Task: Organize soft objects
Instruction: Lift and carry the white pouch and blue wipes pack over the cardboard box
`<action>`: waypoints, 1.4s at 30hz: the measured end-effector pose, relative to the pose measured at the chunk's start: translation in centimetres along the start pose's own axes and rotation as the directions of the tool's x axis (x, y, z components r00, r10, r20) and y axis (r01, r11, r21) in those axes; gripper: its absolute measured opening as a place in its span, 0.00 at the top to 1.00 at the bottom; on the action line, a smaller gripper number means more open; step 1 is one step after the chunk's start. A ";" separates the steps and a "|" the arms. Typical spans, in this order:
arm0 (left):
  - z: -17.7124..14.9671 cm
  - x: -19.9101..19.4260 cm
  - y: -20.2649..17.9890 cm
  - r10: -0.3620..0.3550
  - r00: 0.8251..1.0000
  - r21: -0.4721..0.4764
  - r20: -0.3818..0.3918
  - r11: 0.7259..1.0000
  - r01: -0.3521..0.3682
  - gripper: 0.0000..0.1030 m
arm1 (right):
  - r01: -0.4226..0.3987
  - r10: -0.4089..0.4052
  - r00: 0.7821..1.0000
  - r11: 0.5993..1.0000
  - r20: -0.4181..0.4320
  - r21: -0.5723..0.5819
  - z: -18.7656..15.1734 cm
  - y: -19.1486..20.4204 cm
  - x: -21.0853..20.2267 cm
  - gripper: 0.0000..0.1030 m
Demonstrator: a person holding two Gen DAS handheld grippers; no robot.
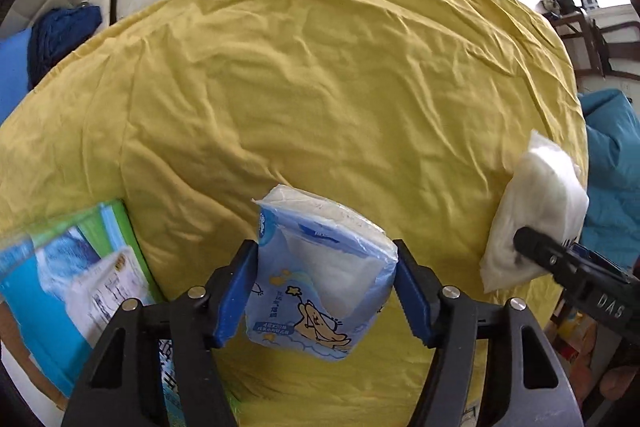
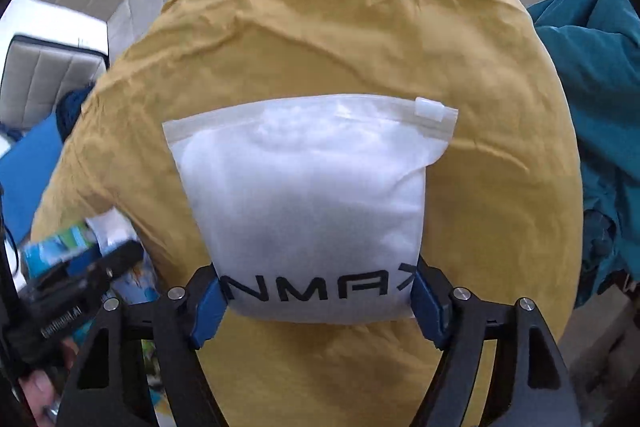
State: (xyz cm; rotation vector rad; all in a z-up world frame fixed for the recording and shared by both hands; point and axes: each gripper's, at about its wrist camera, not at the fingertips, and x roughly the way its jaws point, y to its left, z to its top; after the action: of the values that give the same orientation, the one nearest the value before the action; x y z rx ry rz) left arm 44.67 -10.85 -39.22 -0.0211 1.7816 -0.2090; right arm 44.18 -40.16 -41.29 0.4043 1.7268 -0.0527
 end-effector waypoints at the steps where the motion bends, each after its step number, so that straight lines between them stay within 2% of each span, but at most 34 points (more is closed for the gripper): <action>1: -0.1 0.2 -0.4 0.001 1.000 0.012 -0.015 1.000 0.000 0.37 | 0.002 -0.003 1.000 1.000 -0.016 -0.018 -0.5 0.0 0.3 0.23; 5: -1.0 2.8 -0.5 0.010 0.997 0.008 -0.074 1.000 -0.009 0.26 | 0.034 -0.034 0.999 0.999 -0.032 -0.025 -1.1 0.1 1.7 0.21; 10: -1.7 4.7 0.1 0.012 0.993 0.019 -0.114 1.000 -0.009 0.23 | 0.084 -0.085 0.996 0.996 -0.040 -0.028 -1.0 1.4 3.2 0.17; 18: -4.3 6.2 -0.1 0.032 0.991 0.068 -0.132 0.997 -0.023 0.23 | 0.074 -0.075 0.996 0.997 -0.049 -0.016 -0.9 1.5 4.3 0.18; 19: -4.6 6.3 -0.2 0.033 0.992 0.071 -0.124 0.997 -0.024 0.23 | 0.072 -0.073 0.996 0.997 -0.045 -0.016 -1.0 1.5 4.3 0.19; 20: -4.9 6.3 -0.2 0.037 0.993 0.074 -0.112 0.997 -0.029 0.28 | 0.072 -0.073 0.997 0.997 -0.038 -0.017 -1.1 1.5 4.2 0.20; 23: -7.2 5.8 -1.0 0.073 0.996 0.099 -0.059 0.993 -0.067 0.47 | 0.067 -0.067 0.998 0.998 -0.016 -0.015 -1.7 0.8 3.6 0.25; 26: -8.4 5.1 -1.5 0.099 0.995 0.116 -0.019 0.989 -0.096 0.53 | 0.062 -0.062 0.998 0.998 -0.001 -0.017 -2.2 0.2 2.5 0.27; 36: -12.6 1.4 -2.4 0.056 0.995 0.113 0.086 0.991 -0.066 0.55 | -0.029 0.030 0.998 0.999 0.054 -0.021 -6.0 1.3 -1.1 0.30; 42: -15.2 -2.9 -1.6 0.047 0.984 0.109 0.171 0.992 -0.066 0.55 | -0.051 0.060 0.991 0.996 0.122 -0.074 -9.4 3.3 -4.9 0.30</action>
State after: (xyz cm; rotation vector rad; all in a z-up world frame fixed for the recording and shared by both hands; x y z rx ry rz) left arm 30.44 -10.11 -33.08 0.0920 1.5971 -0.2606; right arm 36.91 -35.84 -34.05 0.3891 1.5889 0.0231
